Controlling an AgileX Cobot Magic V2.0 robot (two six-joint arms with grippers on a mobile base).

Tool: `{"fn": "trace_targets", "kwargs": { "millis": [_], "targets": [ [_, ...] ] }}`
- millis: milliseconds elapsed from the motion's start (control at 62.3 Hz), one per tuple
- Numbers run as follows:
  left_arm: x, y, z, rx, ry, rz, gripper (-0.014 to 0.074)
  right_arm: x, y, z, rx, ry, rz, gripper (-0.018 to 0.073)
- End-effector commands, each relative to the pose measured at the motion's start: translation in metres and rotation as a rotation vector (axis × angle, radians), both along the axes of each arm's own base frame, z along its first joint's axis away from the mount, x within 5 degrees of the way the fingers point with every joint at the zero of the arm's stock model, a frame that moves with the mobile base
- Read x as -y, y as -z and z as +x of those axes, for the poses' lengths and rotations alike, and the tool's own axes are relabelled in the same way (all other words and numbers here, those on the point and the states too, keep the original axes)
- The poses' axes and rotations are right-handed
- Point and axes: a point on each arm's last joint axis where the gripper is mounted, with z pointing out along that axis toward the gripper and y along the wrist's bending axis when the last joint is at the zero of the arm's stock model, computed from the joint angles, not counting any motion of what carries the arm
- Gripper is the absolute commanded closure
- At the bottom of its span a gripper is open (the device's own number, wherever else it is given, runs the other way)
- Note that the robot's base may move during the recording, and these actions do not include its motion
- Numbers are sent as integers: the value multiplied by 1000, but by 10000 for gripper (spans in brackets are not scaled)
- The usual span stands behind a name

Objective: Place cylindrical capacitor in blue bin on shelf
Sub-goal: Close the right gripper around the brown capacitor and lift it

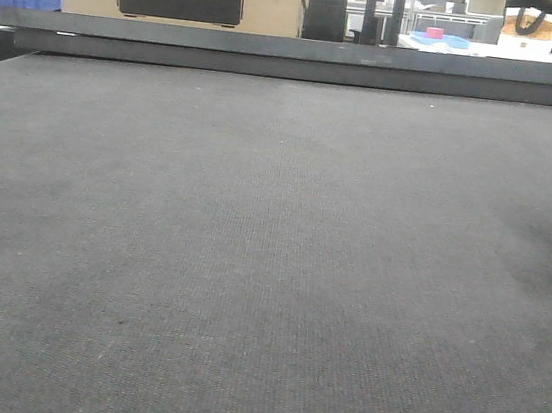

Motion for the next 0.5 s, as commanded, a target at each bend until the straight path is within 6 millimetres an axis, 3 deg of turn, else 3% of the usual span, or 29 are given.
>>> {"fn": "trace_targets", "kwargs": {
  "millis": [0, 482],
  "targets": [
    [0, -2, 0, 8, -7, -14, 708, 0, -1, 4, 33, 3, -1, 186],
    [0, -2, 0, 8, -7, -14, 708, 0, 13, 8, -20, 40, -1, 211]
  ]
}}
